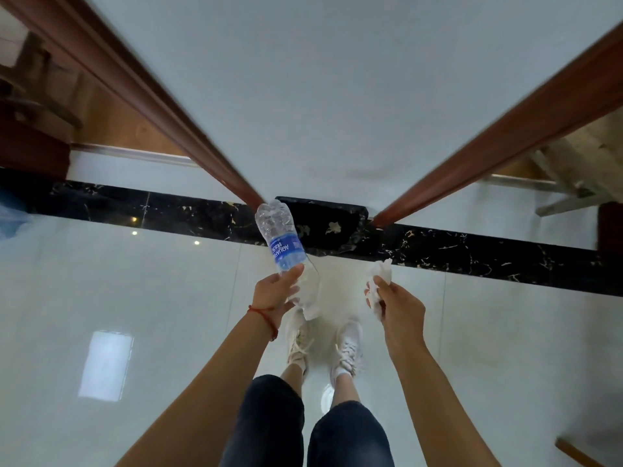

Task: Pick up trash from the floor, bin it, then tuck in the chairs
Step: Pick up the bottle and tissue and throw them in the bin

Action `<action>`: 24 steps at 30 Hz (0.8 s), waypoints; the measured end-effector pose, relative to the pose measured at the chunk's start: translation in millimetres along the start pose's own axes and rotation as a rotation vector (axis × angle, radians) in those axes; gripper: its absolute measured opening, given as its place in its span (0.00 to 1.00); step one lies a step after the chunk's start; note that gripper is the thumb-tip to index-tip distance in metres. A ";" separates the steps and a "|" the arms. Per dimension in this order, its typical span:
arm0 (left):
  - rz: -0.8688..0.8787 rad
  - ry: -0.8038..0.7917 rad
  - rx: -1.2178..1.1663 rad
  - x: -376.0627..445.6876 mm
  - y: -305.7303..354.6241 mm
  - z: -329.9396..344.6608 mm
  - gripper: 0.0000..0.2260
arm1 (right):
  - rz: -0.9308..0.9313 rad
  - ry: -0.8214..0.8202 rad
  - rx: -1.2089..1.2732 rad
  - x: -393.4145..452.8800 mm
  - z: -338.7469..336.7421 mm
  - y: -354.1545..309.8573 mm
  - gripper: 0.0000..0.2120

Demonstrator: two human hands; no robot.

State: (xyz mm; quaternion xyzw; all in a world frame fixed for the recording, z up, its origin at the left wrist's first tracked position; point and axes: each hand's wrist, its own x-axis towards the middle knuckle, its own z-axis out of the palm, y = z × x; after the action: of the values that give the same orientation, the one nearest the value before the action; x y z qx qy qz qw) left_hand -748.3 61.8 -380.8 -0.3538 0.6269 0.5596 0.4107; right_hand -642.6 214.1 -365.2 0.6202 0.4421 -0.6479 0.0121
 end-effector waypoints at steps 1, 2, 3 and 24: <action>-0.020 0.002 -0.019 7.2 -1.8 5.4 0.09 | 0.006 0.008 0.008 7.3 -1.3 1.0 0.08; -0.041 0.001 -0.037 13.8 -3.7 10.1 0.08 | 0.008 0.019 0.005 13.4 -2.9 1.8 0.09; -0.057 0.000 -0.054 20.6 -5.9 14.1 0.07 | 0.007 0.030 0.002 19.4 -4.3 2.8 0.10; -0.053 0.016 -0.105 119.2 2.6 73.5 0.20 | -0.082 0.026 -0.166 86.5 10.0 13.8 0.12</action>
State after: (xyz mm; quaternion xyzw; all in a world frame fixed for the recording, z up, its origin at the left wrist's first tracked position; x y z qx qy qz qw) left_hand -791.1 137.0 -490.9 -0.3956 0.5905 0.5778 0.4013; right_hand -662.6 245.9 -444.9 0.6068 0.5196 -0.6008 0.0312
